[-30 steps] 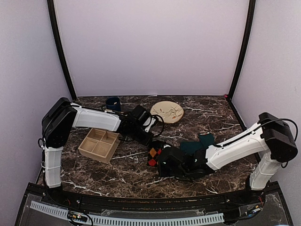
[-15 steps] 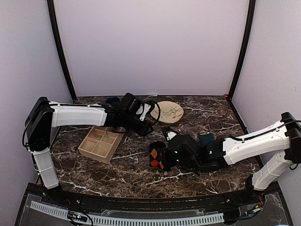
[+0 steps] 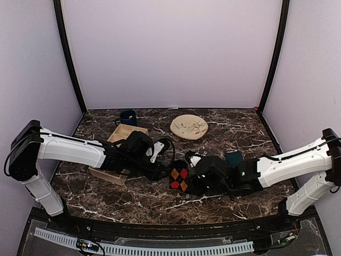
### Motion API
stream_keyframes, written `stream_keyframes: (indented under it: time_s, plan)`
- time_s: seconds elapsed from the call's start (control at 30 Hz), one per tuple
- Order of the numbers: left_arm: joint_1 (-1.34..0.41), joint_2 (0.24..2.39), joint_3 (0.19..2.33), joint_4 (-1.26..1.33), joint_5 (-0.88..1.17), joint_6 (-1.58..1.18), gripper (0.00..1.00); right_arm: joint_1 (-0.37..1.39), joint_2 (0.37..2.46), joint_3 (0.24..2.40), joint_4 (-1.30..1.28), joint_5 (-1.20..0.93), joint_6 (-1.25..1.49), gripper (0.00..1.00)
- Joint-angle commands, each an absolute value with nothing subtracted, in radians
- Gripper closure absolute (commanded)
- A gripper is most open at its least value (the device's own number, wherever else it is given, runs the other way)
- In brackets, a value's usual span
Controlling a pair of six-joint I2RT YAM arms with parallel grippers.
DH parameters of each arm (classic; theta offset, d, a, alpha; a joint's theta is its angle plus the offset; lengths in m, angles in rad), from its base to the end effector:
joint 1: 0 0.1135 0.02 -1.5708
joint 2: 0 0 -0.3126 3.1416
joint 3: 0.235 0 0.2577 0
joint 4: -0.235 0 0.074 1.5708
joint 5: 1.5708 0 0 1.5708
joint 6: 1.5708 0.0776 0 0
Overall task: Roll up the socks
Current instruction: Rotate the sock at the center of the board.
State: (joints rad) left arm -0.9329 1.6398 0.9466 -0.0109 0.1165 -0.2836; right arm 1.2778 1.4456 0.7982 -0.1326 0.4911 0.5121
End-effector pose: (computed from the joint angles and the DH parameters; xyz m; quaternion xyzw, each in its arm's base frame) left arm 0.2237 -0.3169 0.2136 0.3122 0.8509 -0.2829 0.3138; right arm 0.1270 0.2942 0.2202 -0.2475 0.8653 0.1512 0.4087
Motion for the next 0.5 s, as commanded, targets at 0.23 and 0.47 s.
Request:
stream_keyframes:
  time_s: [0.23, 0.47]
  plan:
    - [-1.065, 1.585, 0.813, 0.195, 0.113, -0.303, 0.58, 1.334, 1.504, 0.774, -0.144, 0.507, 0.448, 0.44]
    - [-1.096, 1.598, 0.779, 0.277, 0.036, -0.214, 0.60, 1.351, 1.481, 0.746, -0.136, 0.545, 0.483, 0.44]
